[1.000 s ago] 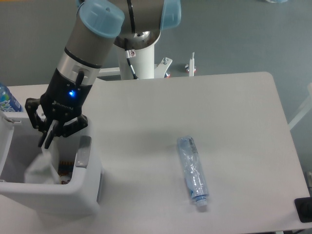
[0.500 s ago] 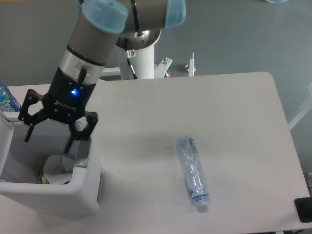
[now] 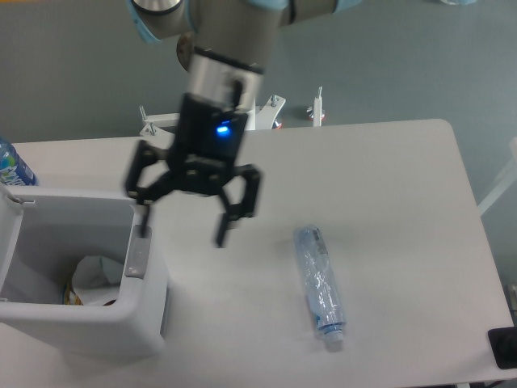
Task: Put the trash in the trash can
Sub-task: 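Move the open gripper over the clear plastic water bottle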
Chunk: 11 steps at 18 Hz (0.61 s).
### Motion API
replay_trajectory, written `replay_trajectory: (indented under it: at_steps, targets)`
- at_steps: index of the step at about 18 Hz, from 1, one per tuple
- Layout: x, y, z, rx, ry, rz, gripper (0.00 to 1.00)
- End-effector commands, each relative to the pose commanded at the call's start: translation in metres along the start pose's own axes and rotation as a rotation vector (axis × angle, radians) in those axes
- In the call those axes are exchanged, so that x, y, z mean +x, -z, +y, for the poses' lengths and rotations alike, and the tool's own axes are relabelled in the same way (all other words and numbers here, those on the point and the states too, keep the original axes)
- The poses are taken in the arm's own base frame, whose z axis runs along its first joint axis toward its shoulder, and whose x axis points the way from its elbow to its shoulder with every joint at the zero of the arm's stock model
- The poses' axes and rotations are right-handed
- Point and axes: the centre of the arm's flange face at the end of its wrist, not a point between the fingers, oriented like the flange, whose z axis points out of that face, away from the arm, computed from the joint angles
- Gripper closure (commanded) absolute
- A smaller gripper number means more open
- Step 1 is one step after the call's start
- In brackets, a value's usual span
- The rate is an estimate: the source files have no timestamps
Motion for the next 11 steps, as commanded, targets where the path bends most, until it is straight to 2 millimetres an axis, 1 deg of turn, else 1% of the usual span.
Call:
replay_trajectory:
  at_steps: [3,6,8,9,11]
  targets:
    - [-0.027,-0.021,0.001,-0.024,-0.016,-0.119,0.00]
    - [-0.052,-0.052,0.008,-0.079,-0.082,-0.203,0.00]
    - [-0.075,-0.067,0.010,-0.103,-0.092,-0.228,0.00]
    - [-0.081,-0.079,0.011,-0.118,-0.094,-0.230,0.00]
    - [-0.098,-0.106,0.021,-0.158,-0.078,-0.236,0.00]
